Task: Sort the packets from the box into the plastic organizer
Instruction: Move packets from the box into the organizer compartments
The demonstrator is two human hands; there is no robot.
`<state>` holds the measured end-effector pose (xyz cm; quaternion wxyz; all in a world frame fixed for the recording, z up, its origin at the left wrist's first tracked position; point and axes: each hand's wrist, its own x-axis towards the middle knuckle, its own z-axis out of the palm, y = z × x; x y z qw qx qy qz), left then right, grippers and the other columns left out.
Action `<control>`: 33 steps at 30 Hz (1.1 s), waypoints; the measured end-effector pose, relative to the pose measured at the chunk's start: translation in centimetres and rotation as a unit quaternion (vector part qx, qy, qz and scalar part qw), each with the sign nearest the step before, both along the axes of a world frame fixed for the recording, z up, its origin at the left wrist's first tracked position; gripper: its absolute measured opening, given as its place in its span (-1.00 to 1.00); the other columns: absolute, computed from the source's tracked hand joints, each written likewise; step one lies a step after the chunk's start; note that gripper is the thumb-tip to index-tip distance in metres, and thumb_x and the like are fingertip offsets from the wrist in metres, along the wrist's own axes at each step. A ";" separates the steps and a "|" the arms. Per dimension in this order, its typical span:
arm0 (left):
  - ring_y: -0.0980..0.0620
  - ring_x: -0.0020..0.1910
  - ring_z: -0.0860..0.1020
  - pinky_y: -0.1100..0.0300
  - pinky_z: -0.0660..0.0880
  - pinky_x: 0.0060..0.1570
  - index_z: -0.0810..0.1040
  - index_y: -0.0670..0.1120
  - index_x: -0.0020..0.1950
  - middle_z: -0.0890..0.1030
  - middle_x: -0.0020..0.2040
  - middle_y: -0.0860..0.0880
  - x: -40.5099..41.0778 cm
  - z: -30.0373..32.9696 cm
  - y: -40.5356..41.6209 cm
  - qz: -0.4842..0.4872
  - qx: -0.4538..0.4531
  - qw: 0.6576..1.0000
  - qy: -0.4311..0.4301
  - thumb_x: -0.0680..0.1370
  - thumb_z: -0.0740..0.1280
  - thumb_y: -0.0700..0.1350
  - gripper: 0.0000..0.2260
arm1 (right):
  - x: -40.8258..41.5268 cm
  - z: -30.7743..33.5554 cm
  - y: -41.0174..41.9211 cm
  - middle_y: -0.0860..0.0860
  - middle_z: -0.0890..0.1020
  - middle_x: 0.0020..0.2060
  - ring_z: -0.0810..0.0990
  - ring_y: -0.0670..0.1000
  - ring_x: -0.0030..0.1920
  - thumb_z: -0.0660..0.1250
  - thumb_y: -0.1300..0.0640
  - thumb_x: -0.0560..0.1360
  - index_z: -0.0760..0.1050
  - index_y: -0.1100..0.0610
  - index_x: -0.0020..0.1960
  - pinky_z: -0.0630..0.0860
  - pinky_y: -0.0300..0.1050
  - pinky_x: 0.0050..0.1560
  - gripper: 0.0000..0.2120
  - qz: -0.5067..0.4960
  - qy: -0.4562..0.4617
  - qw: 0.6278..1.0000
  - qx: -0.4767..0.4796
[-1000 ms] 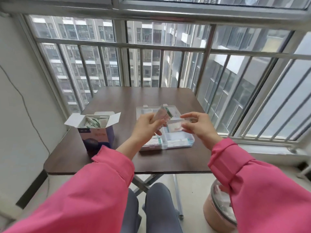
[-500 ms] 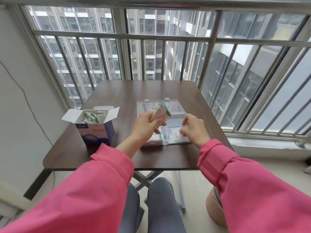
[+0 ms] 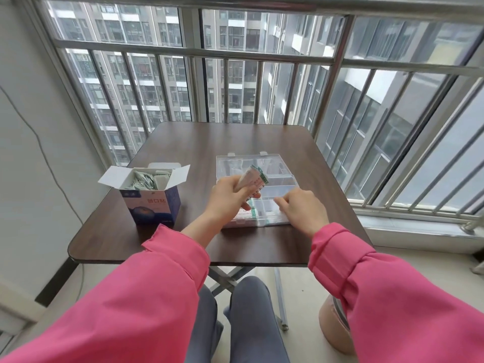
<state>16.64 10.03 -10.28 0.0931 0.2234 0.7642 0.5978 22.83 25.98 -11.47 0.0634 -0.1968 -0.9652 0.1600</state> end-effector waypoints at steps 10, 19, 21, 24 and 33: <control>0.17 -0.48 0.53 0.34 0.46 -0.38 0.59 -0.09 -0.04 0.66 -0.21 -0.03 0.2 0.3 0.0 -0.003 -0.002 1.000 0.000 0.56 0.32 -0.14 -0.93 | 0.0 -0.1 -0.3 0.16 0.62 0.02 0.55 0.20 0.06 -0.11 -0.24 0.59 0.61 0.21 -0.07 0.43 0.08 0.16 -0.33 0.009 -0.040 0.999 -0.033; 0.21 -0.49 0.53 0.36 0.45 -0.39 0.58 -0.11 -0.04 0.66 -0.19 -0.05 0.3 0.5 -0.1 -0.002 -0.001 1.000 -0.003 0.56 0.32 -0.14 -0.92 | 1.0 -0.4 -0.9 0.17 0.50 0.14 0.34 0.20 0.21 -0.17 -0.19 0.60 0.52 0.15 0.23 0.33 0.04 0.19 -0.38 0.024 -0.035 0.999 0.023; 0.22 -0.50 0.52 0.39 0.43 -0.42 0.58 -0.12 -0.03 0.66 -0.18 -0.06 0.5 0.6 -0.1 -0.004 -0.001 1.000 -0.004 0.56 0.31 -0.16 -0.93 | 1.6 0.0 -1.3 0.17 0.42 0.17 0.29 0.17 0.24 -0.14 -0.18 0.61 0.52 0.16 0.23 0.29 0.04 0.21 -0.39 0.007 -0.032 0.999 0.031; 0.22 -0.51 0.51 0.41 0.42 -0.43 0.57 -0.11 -0.04 0.66 -0.19 -0.07 0.7 0.8 -0.1 -0.009 0.002 1.000 -0.007 0.56 0.32 -0.14 -0.93 | 2.0 0.6 -1.5 0.16 0.43 0.18 0.32 0.18 0.23 -0.12 -0.11 0.63 0.46 0.14 0.30 0.31 0.05 0.17 -0.47 0.008 -0.041 0.998 0.056; 0.19 -0.54 0.44 0.36 0.38 -0.46 0.57 -0.07 -0.08 0.67 -0.24 -0.02 1.3 1.3 -0.5 -0.062 0.024 0.995 -0.075 0.56 0.32 -0.15 -0.96 | 1.8 2.6 0.0 0.08 0.65 -0.08 0.57 0.14 -0.01 0.00 0.00 0.64 0.61 0.21 0.00 0.46 0.02 0.11 -0.55 0.048 0.040 0.992 -0.114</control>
